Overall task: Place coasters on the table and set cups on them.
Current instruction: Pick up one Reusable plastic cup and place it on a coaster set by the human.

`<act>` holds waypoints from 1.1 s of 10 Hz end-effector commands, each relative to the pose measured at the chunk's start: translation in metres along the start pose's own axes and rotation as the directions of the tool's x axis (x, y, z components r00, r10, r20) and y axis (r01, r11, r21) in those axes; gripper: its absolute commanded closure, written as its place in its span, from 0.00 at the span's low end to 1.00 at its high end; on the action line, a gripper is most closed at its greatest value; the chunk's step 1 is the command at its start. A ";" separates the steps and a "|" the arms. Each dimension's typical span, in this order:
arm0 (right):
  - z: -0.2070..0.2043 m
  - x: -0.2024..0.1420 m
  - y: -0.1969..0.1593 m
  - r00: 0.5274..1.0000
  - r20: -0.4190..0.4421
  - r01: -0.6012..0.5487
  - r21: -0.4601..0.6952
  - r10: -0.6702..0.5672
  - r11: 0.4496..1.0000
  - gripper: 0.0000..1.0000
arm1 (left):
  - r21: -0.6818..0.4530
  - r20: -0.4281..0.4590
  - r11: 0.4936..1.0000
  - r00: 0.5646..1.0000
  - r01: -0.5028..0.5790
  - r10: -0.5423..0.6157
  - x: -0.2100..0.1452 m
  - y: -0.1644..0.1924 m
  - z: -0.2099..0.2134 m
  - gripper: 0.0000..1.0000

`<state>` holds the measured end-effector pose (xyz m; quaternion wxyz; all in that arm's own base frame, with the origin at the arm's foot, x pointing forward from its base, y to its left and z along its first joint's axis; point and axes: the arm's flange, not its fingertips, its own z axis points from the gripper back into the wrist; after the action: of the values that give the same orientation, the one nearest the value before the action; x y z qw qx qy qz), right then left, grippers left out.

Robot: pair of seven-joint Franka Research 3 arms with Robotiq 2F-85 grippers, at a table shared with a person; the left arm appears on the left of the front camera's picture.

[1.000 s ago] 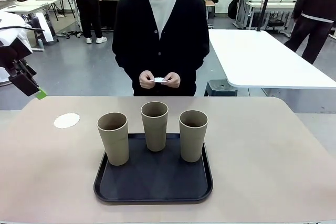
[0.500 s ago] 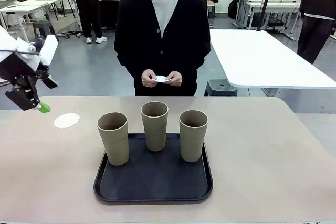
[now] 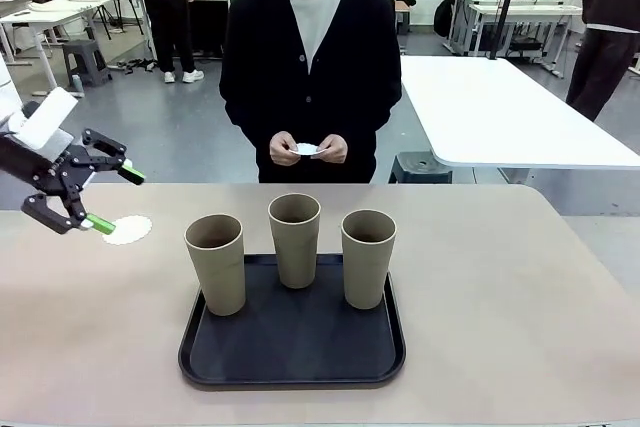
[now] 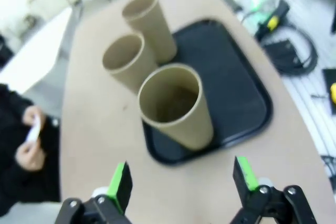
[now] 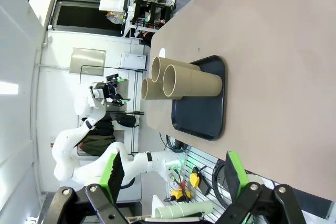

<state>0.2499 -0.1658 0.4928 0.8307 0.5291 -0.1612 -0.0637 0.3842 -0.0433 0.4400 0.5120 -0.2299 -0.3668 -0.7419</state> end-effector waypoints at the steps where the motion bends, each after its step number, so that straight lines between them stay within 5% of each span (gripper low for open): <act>1: -0.001 0.002 0.001 1.000 0.005 -0.007 0.023 0.007 1.000 0.00 | -0.074 0.070 0.980 0.980 -0.183 0.188 -0.032 0.017 -0.023 0.00; 4: -0.001 0.002 0.001 1.000 0.005 -0.007 0.023 0.007 1.000 0.00 | -0.098 0.087 0.926 0.924 -0.364 0.372 -0.053 0.012 -0.050 0.00; 7: -0.001 0.002 0.001 1.000 0.005 -0.007 0.023 0.007 1.000 0.00 | -0.114 0.115 0.944 0.939 -0.311 0.323 -0.057 0.004 -0.050 0.00; 9: -0.001 0.002 0.001 1.000 0.005 -0.007 0.023 0.007 1.000 0.00 | -0.085 0.000 0.944 0.947 -0.320 0.321 -0.048 0.001 -0.051 0.00; 11: -0.001 0.002 0.001 1.000 0.005 -0.007 0.023 0.007 1.000 0.00 | -0.118 0.084 0.935 0.935 -0.334 0.345 -0.061 0.005 -0.054 0.00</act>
<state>0.2497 -0.1659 0.4929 0.8309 0.5288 -0.1611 -0.0641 0.4120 -0.0518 0.3676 0.6019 -0.3436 -0.3063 -0.6525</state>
